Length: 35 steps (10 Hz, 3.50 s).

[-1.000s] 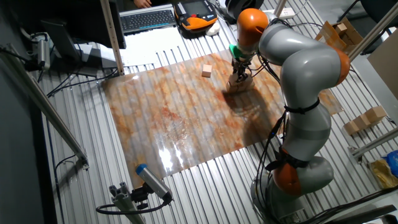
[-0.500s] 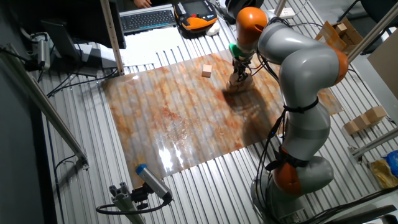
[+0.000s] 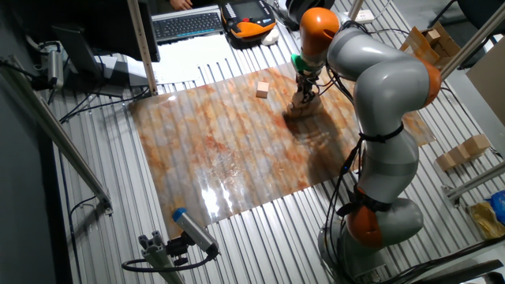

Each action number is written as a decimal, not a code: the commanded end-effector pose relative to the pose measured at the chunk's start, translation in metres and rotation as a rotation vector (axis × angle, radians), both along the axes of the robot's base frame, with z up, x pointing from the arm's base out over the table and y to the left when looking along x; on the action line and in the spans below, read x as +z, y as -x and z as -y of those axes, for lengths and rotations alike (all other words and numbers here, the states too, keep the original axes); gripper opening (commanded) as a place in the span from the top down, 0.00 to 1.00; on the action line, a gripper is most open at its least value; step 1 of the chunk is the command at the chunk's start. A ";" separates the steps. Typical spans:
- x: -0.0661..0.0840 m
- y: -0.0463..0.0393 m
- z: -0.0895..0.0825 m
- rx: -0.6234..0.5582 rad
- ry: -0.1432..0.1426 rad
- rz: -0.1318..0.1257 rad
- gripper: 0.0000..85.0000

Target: Stack the blocks into a pyramid shape

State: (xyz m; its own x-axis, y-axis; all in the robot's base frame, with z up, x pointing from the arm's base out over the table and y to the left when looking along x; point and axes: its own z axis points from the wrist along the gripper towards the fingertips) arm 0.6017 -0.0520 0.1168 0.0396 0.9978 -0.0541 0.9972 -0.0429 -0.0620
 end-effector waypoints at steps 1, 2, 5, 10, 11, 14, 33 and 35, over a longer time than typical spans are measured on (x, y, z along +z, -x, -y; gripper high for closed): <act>0.000 0.0000 0.000 0.000 0.002 -0.002 1.00; -0.001 0.0002 0.001 0.000 0.005 -0.005 1.00; -0.002 0.0006 0.003 0.002 0.004 -0.004 1.00; -0.004 0.0005 0.005 -0.001 0.003 -0.004 1.00; -0.005 0.0006 0.006 0.000 0.000 0.000 1.00; -0.008 -0.0010 0.008 0.002 0.002 -0.002 1.00; -0.018 0.0073 0.007 0.019 -0.008 0.014 1.00; -0.017 0.0091 0.006 0.019 -0.010 0.015 1.00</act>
